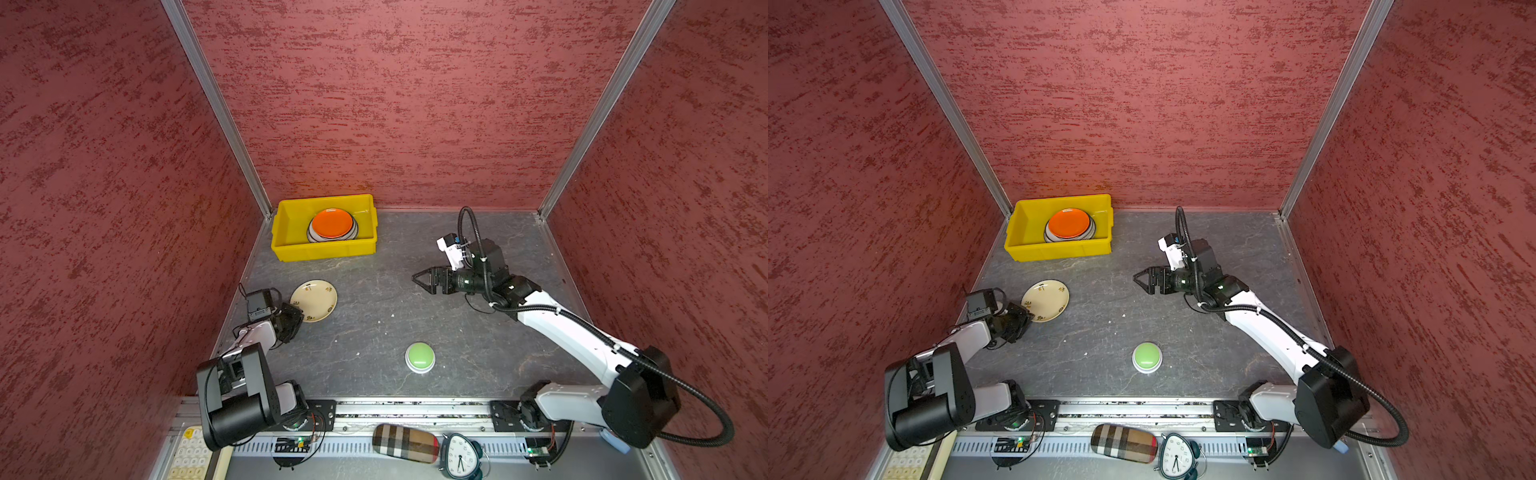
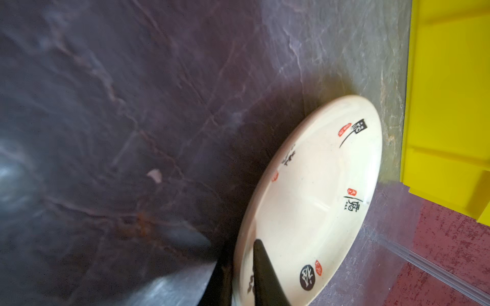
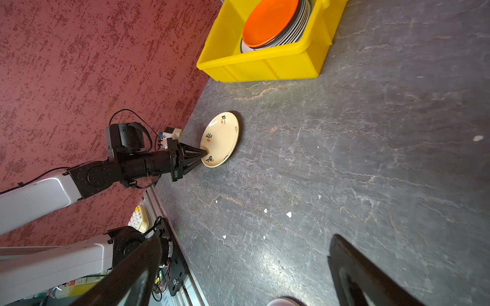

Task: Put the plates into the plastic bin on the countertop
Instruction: 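Tilt the cream plate upright and grip its rim with the left gripper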

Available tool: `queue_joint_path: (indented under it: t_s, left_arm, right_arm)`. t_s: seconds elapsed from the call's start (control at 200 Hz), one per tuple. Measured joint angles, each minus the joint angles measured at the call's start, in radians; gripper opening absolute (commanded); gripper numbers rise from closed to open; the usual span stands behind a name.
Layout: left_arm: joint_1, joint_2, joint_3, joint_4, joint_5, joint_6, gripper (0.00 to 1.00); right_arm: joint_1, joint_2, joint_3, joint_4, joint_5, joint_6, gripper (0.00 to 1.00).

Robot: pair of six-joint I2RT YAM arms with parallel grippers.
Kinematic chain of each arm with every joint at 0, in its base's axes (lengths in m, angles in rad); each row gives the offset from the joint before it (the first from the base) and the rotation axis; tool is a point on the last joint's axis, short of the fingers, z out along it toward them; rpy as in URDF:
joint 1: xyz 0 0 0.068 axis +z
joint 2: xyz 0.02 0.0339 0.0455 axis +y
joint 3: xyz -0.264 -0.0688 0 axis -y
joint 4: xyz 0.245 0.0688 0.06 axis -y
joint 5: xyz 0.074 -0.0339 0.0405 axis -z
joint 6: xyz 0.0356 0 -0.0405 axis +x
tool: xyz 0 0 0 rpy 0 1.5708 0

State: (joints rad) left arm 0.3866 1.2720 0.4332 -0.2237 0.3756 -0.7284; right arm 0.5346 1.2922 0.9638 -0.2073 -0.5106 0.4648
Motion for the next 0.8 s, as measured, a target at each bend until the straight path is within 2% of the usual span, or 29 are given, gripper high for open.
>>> queue_joint_path:
  t_s: [0.281, 0.371, 0.802]
  left_arm:
    - [-0.01, -0.002, 0.0, -0.002, -0.015, 0.0, 0.1]
    - [-0.01, -0.003, 0.001, 0.002, -0.01, 0.0, 0.0]
    - [-0.011, 0.014, 0.006, 0.035, 0.017, -0.002, 0.0]
  right_arm:
    - [-0.002, 0.0, 0.0, 0.0, 0.003, 0.003, 0.99]
    - [-0.002, 0.0, -0.001, 0.0, 0.005, 0.003, 0.99]
    - [-0.006, -0.014, -0.006, 0.0, 0.036, 0.017, 0.99]
